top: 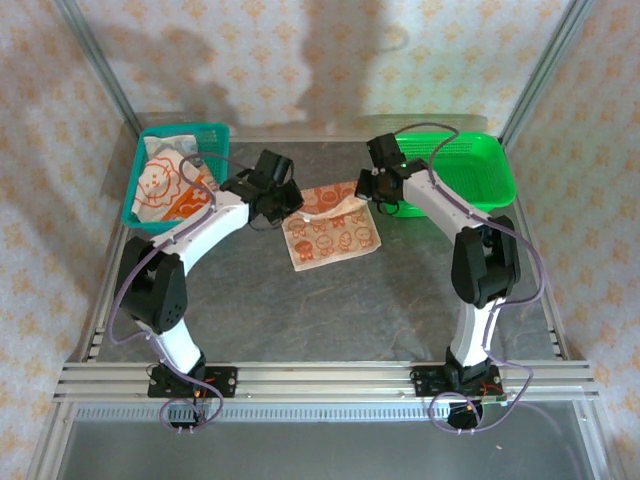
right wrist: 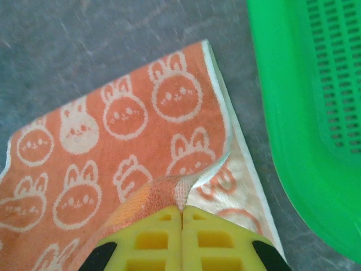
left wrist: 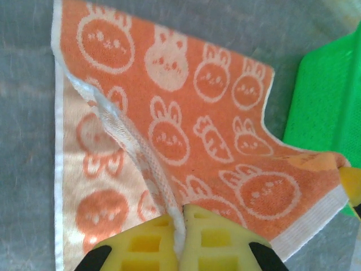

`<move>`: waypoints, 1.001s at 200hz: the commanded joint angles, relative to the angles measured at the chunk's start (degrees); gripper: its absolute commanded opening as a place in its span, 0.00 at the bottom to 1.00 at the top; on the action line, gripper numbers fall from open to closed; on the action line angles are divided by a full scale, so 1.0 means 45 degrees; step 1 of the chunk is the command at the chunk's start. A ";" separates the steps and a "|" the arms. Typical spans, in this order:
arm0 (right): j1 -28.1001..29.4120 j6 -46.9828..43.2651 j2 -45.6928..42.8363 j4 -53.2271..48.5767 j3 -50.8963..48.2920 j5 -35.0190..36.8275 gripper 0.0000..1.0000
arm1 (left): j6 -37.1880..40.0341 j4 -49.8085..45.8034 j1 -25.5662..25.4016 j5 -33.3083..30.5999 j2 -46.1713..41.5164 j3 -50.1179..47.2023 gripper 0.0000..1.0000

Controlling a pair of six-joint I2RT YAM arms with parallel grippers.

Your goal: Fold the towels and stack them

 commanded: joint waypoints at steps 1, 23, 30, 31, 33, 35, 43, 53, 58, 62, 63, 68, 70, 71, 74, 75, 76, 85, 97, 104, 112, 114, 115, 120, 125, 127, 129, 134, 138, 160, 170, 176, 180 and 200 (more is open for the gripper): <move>0.0221 -0.0353 -0.0741 0.0526 -0.0900 0.0286 0.01 | -0.0834 0.0716 -0.0257 -0.0587 -0.0593 -0.0930 0.00; 0.0433 -0.0511 -0.0925 0.0578 -0.1492 0.0598 0.01 | -0.1208 0.0938 -0.0531 -0.0806 -0.0992 -0.1852 0.00; 0.0502 -0.0543 -0.0969 0.0596 -0.1673 0.0711 0.01 | -0.1352 0.1092 -0.0606 -0.0869 -0.1106 -0.2137 0.00; 0.0510 -0.0547 -0.0962 0.0597 -0.1696 0.0717 0.01 | -0.1372 0.1099 -0.0617 -0.0877 -0.1119 -0.2183 0.00; 0.0530 -0.0540 -0.0971 0.0597 -0.1742 0.0732 0.01 | -0.1411 0.1135 -0.0631 -0.0892 -0.1143 -0.2248 0.00; 0.0545 -0.0558 -0.0974 0.0607 -0.1783 0.0750 0.01 | -0.1450 0.1172 -0.0652 -0.0916 -0.1169 -0.2322 0.00; 0.0608 -0.0570 -0.1005 0.0634 -0.1975 0.0872 0.01 | -0.1584 0.1374 -0.0736 -0.0958 -0.1270 -0.2623 0.00; 0.0650 -0.0597 -0.1048 0.0666 -0.2216 0.1005 0.01 | -0.1815 0.1642 -0.0854 -0.0929 -0.1337 -0.2945 0.00; 0.0675 -0.0605 -0.1062 0.0680 -0.2314 0.1067 0.01 | -0.1919 0.1777 -0.0901 -0.0893 -0.1366 -0.3118 0.00; 0.0697 -0.0635 -0.1088 0.0676 -0.2386 0.1109 0.01 | -0.1993 0.1858 -0.0991 -0.0901 -0.1383 -0.3213 0.00; 0.0705 -0.0632 -0.1090 0.0676 -0.2404 0.1121 0.01 | -0.2015 0.1863 -0.1004 -0.0912 -0.1394 -0.3229 0.00; 0.0722 -0.0678 -0.1125 0.0677 -0.2492 0.1186 0.01 | -0.2121 0.1940 -0.1087 -0.0933 -0.1408 -0.3352 0.00; 0.0720 -0.0705 -0.1124 0.0671 -0.2523 0.1205 0.01 | -0.2140 0.1974 -0.1123 -0.0931 -0.1426 -0.3414 0.00; 0.0716 -0.0706 -0.1137 0.0663 -0.2541 0.1208 0.01 | -0.2157 0.2000 -0.1129 -0.0937 -0.1425 -0.3437 0.00; 0.0733 -0.0729 -0.1151 0.0659 -0.2576 0.1245 0.01 | -0.2212 0.2044 -0.1183 -0.0955 -0.1428 -0.3496 0.00; 0.0742 -0.0737 -0.1160 0.0658 -0.2597 0.1258 0.01 | -0.2232 0.2063 -0.1207 -0.0968 -0.1426 -0.3527 0.00; 0.0747 -0.0752 -0.1155 0.0657 -0.2617 0.1284 0.01 | -0.2241 0.2073 -0.1220 -0.0975 -0.1426 -0.3543 0.00; 0.0761 -0.0809 -0.1222 0.0628 -0.2741 0.1371 0.01 | -0.2379 0.2278 -0.1402 -0.0997 -0.1429 -0.3769 0.00; 0.0778 -0.0889 -0.1266 0.0627 -0.2935 0.1438 0.01 | -0.2555 0.2531 -0.1587 -0.0992 -0.1347 -0.4036 0.00; 0.0792 -0.0923 -0.1276 0.0636 -0.3064 0.1463 0.01 | -0.2652 0.2606 -0.1671 -0.0963 -0.1265 -0.4182 0.00; 0.0834 -0.0929 -0.1308 0.0665 -0.3242 0.1449 0.02 | -0.2714 0.2708 -0.1741 -0.0963 -0.1183 -0.4353 0.00; 0.0836 -0.0938 -0.1317 0.0683 -0.3296 0.1461 0.02 | -0.2733 0.2718 -0.1755 -0.0953 -0.1164 -0.4396 0.00; 0.0833 -0.0950 -0.1321 0.0689 -0.3318 0.1463 0.02 | -0.2736 0.2733 -0.1767 -0.0948 -0.1158 -0.4407 0.00; 0.0859 -0.0947 -0.1362 0.0745 -0.3476 0.1431 0.02 | -0.2787 0.2760 -0.1784 -0.0971 -0.1118 -0.4498 0.00; 0.0902 -0.0957 -0.1393 0.0818 -0.3623 0.1412 0.02 | -0.2797 0.2812 -0.1796 -0.1016 -0.1099 -0.4632 0.00; 0.0916 -0.0945 -0.1401 0.0843 -0.3679 0.1374 0.02 | -0.2798 0.2842 -0.1808 -0.1020 -0.1080 -0.4691 0.00; 0.0935 -0.0928 -0.1403 0.0874 -0.3752 0.1350 0.02 | -0.2808 0.2869 -0.1820 -0.1026 -0.1065 -0.4744 0.00; 0.0989 -0.0924 -0.1422 0.0935 -0.3900 0.1287 0.02 | -0.2798 0.2893 -0.1821 -0.1057 -0.1045 -0.4849 0.00; 0.1030 -0.0905 -0.1423 0.0992 -0.4028 0.1250 0.02 | -0.2798 0.2916 -0.1823 -0.1060 -0.1020 -0.4942 0.00; 0.1380 -0.0678 -0.1473 0.1324 -0.4752 0.1116 0.02 | -0.2635 0.2888 -0.1833 -0.1156 -0.0919 -0.5280 0.00; 0.1538 -0.0493 -0.1500 0.1393 -0.5022 0.1049 0.02 | -0.2449 0.2684 -0.1820 -0.1314 -0.0920 -0.5330 0.00; 0.1641 -0.0342 -0.1525 0.1422 -0.5152 0.0974 0.02 | -0.2274 0.2421 -0.1819 -0.1475 -0.0958 -0.5335 0.00; 0.1711 -0.0239 -0.1548 0.1481 -0.5270 0.0922 0.02 | -0.2105 0.2233 -0.1829 -0.1605 -0.1008 -0.5316 0.00; 0.2160 0.0382 -0.1770 0.1671 -0.5745 0.0761 0.02 | -0.1170 0.1142 -0.1746 -0.2467 -0.1313 -0.5323 0.00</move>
